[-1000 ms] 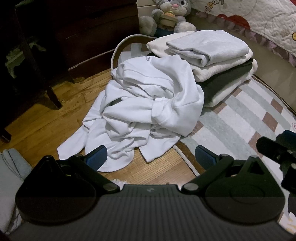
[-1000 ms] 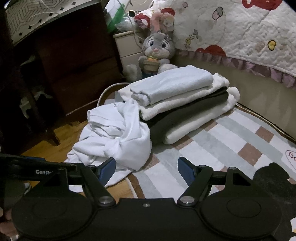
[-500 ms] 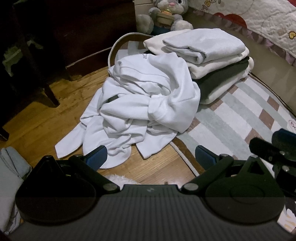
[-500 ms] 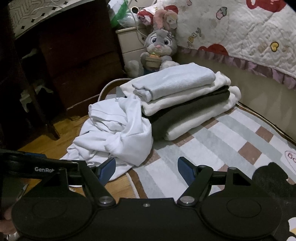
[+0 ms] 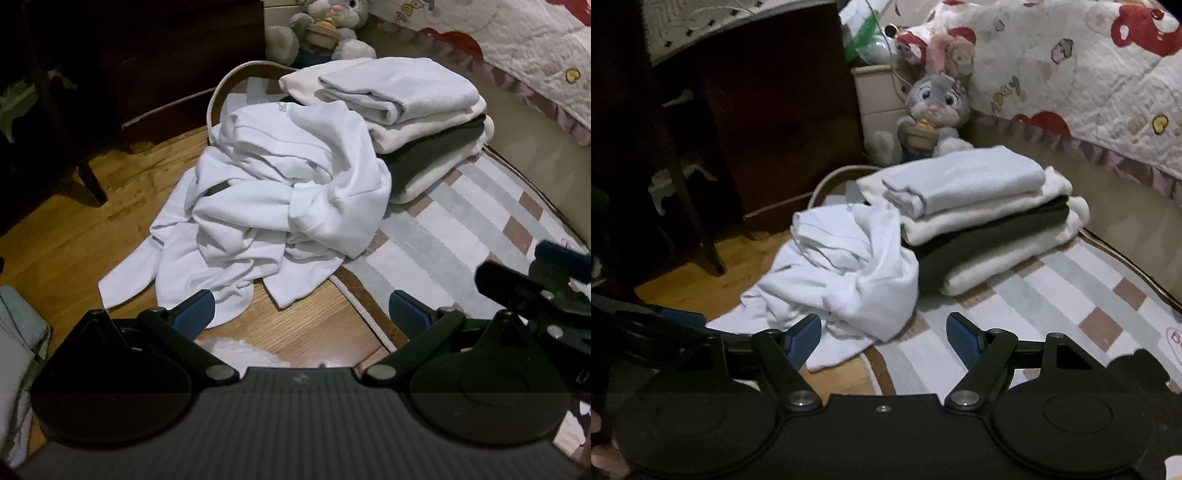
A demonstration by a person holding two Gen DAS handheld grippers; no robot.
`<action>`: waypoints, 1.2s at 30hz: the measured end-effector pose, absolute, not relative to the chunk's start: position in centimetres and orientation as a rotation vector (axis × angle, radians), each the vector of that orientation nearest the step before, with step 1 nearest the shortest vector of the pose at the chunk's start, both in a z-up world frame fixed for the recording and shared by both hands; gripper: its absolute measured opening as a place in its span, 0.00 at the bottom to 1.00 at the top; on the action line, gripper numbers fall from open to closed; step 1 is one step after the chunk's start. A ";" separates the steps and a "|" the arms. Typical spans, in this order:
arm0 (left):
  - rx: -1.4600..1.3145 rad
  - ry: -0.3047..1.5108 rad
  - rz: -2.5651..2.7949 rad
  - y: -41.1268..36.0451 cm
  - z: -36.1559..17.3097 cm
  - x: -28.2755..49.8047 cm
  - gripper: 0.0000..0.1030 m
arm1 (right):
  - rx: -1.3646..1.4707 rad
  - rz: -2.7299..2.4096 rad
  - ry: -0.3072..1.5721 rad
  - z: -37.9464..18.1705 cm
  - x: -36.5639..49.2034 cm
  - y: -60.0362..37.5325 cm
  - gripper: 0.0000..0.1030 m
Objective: Fold clothes
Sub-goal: 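Move both grippers toward the crumpled white shirt on the floor, then grasp the white shirt with the left gripper while the right gripper grasps it too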
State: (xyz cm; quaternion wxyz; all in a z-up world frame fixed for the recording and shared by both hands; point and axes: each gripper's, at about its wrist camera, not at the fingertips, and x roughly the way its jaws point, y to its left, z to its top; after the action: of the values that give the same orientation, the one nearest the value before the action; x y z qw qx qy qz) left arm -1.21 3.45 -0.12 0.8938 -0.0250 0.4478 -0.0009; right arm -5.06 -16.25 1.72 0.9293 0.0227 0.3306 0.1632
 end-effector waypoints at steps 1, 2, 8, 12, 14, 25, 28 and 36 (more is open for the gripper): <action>-0.057 0.925 0.004 3.9 -0.2 -1.1 0.98 | 0.058 0.334 0.685 1.5 -4.9 -16.4 0.77; -0.062 0.921 0.010 4.4 -0.3 -1.0 0.98 | 0.072 0.338 0.690 1.3 -4.8 -16.5 0.77; -0.190 0.933 0.046 10.2 -2.0 1.0 0.99 | 0.027 0.325 0.758 -1.6 -4.2 -14.8 0.77; -0.223 0.931 0.074 14.3 -3.4 3.1 0.98 | -0.036 0.341 0.812 -4.6 -3.2 -12.5 0.77; -0.227 0.927 0.046 15.5 -4.1 4.5 0.95 | -0.002 0.363 0.808 -5.0 -2.1 -12.2 0.77; -0.155 0.854 -0.097 16.3 -7.1 11.3 0.54 | 0.227 0.376 0.784 -7.3 6.1 -12.4 0.22; -0.171 0.826 -0.128 16.3 -7.8 13.2 0.54 | 0.283 0.365 0.795 -8.2 7.2 -13.1 0.21; -0.182 0.808 -0.092 16.4 -10.0 16.8 0.58 | 0.388 0.350 0.743 -9.8 8.8 -14.1 0.63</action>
State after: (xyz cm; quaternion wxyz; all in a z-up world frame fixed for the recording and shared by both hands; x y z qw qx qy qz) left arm 16.75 16.43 -9.97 0.9144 -0.0882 0.3925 -0.0447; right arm 8.77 -14.05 -9.79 0.8986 0.1874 0.3589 0.1691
